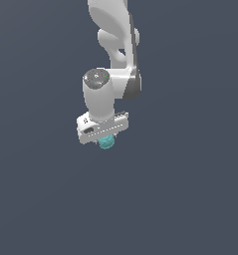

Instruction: Pick up the object and move it to a goal position.

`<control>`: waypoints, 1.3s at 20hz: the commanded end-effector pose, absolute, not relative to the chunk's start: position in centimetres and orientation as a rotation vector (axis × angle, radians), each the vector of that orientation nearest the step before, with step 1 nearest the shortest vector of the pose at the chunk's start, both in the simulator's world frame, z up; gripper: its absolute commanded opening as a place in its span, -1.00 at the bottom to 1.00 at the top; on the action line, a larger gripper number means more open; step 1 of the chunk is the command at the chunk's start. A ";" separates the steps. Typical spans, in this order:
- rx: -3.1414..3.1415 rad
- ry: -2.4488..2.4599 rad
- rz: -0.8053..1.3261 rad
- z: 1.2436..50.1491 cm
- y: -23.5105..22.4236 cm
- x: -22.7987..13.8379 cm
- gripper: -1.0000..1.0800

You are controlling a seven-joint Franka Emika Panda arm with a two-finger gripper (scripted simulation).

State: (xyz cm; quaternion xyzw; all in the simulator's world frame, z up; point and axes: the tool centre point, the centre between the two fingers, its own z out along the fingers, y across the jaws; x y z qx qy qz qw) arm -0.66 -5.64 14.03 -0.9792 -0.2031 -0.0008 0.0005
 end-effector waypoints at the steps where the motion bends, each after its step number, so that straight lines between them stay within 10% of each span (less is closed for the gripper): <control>1: -3.074 -0.639 -0.002 15.5 -7.3 0.6 -1.00; 26: -3.076 -0.640 0.000 24.5 -17.7 9.6 -1.00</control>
